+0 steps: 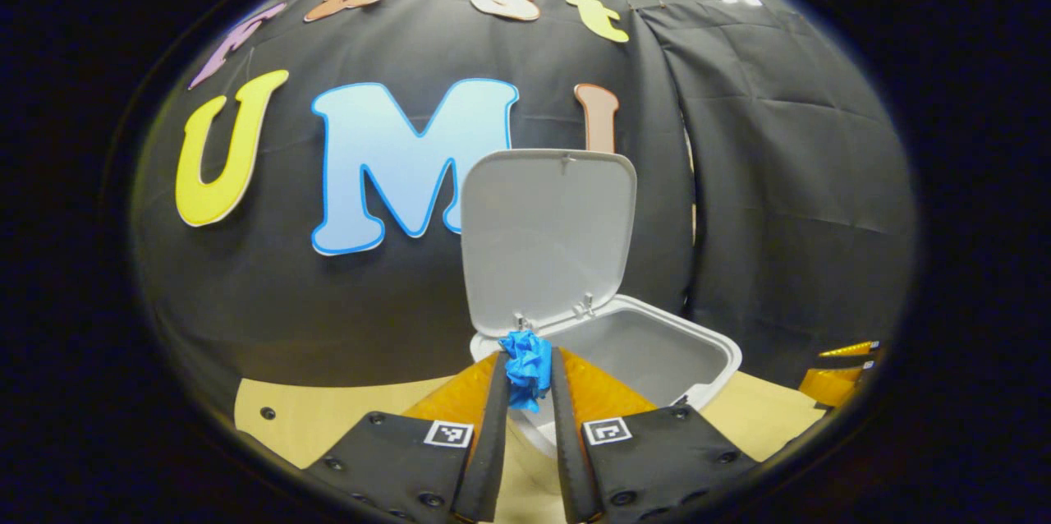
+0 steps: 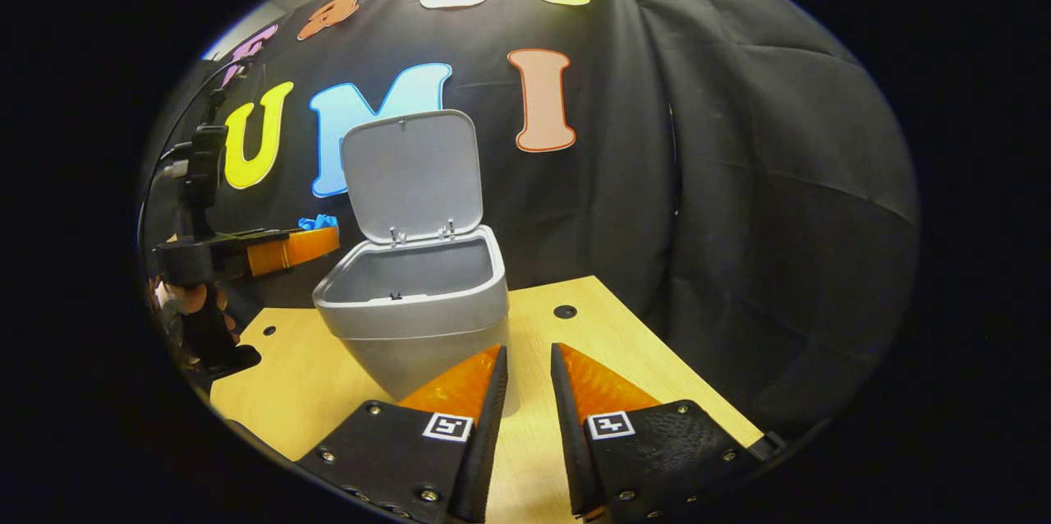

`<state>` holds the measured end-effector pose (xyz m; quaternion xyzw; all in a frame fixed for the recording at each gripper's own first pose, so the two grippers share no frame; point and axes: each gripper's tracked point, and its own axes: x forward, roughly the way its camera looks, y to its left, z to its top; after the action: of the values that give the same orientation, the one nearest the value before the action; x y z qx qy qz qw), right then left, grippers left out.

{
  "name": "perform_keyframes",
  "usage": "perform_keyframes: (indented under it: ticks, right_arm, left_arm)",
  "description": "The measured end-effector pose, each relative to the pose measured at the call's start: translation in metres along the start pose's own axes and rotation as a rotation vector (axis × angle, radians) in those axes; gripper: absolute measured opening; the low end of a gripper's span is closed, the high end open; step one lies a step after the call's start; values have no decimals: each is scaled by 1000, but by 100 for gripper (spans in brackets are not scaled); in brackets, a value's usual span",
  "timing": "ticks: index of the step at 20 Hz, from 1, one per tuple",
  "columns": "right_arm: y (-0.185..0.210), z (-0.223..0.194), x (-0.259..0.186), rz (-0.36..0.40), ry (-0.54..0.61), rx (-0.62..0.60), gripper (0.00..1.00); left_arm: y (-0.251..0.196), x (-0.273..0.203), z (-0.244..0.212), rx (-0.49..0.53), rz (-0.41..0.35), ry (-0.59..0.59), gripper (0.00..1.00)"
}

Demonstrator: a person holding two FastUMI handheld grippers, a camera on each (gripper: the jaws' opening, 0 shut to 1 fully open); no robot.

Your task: Press the lid of the desktop garbage bin to open it, pick up the crumpled paper on the desktop and throw it into the bin, then pick up the pop can on the desktop and drop it into the bin, and finally close the garbage bin lid.

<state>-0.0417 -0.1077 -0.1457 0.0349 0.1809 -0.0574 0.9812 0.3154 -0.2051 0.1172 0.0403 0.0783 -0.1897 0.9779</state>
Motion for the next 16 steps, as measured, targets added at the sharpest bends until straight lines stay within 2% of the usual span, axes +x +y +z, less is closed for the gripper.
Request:
perform_keyframes:
  ticks: [1,4,5,8,9,10,12,16]
  right_arm:
    - [-2,0,-1,-5,1,2,37]
    - [-7,-2,-3,-18,5,8,36]
    - [-8,-3,-4,-21,6,9,36]
    - [-10,-5,-6,-23,10,12,36]
    - [-9,-5,-7,-20,11,11,36]
    - [-8,-7,-6,-17,12,10,37]
    - [-6,-7,-6,-7,13,6,36]
    - [13,-8,-5,27,19,-7,36]
  left_arm:
    - [-4,2,0,-3,-5,1,32]
    - [-13,6,-2,-7,-23,7,78]
    - [-13,7,0,-7,-23,4,81]
    - [-15,6,4,1,-24,-6,98]
    - [-14,4,6,5,-20,-11,98]
    - [-11,2,8,7,-13,-19,93]
    - [-5,-4,12,4,2,-27,98]
    - [17,-22,14,-21,48,-37,95]
